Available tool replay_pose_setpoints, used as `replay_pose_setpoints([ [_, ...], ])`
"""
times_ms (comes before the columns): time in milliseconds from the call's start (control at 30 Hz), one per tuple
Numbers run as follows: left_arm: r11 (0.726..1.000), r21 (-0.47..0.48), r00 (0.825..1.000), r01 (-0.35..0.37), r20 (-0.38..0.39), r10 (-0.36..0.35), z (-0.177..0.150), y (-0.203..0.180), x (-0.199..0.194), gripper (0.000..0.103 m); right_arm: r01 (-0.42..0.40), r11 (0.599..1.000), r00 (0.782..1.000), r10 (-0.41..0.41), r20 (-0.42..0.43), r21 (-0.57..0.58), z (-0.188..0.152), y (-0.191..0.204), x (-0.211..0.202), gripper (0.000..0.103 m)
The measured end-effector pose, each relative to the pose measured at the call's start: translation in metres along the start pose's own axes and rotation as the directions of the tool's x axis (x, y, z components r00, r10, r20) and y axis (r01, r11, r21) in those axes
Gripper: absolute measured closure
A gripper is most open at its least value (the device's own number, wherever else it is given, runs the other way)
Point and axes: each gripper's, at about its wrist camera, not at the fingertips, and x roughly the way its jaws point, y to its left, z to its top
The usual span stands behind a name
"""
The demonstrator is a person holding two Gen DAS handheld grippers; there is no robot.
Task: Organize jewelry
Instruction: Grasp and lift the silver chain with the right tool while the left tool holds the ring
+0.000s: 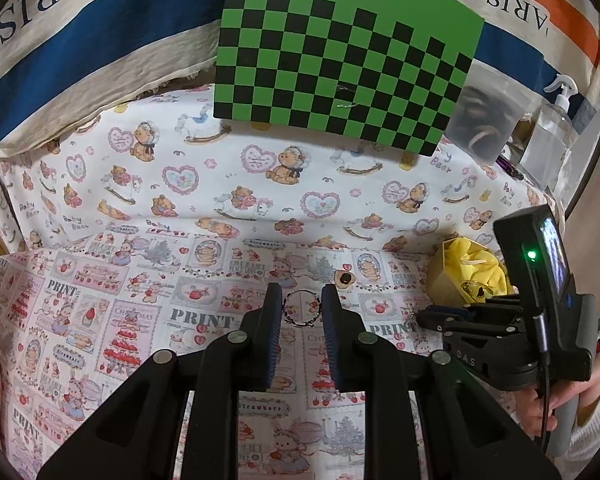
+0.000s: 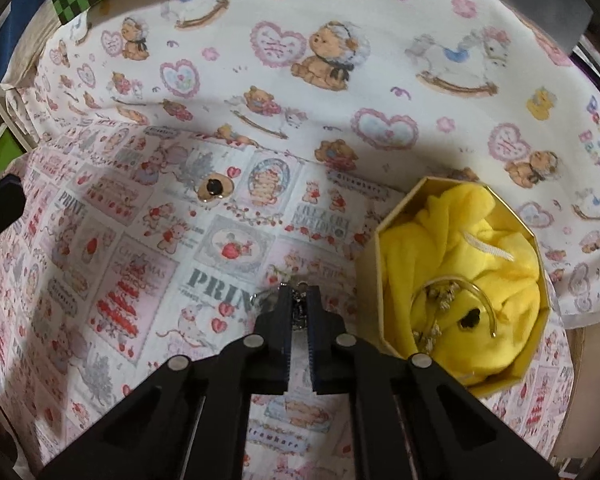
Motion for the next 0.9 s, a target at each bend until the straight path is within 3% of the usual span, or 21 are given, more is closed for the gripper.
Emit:
replay_pose_setpoints([
  [300,1.0,-0.01,1.0,0.011,0.014,-0.011,0.001,0.001,-0.006,0.084,-0.064,0.998,0.998,0.064,0.026,0.009,-0.012,0.01,-0.03,0.098],
  [433,1.0,-0.013,1.0,0.013,0.021,-0.013,0.001,0.0,-0.008,0.084,-0.047,0.999,0.998,0.047,0.037,0.007,-0.016,0.013,-0.037,0.097],
  [700,1.0,-0.016,1.0,0.003,0.024,-0.002,0.001,0.001,-0.008,0.084,-0.094,0.995,0.996,0.094,0.001,0.041,-0.019,0.006,-0.024,0.094],
  [900,1.0,-0.021,1.0,-0.001,0.024,0.001,0.001,0.003,-0.007,0.084,-0.077,0.995,0.997,0.078,-0.011,0.066,-0.02,0.004,-0.015,0.094],
])
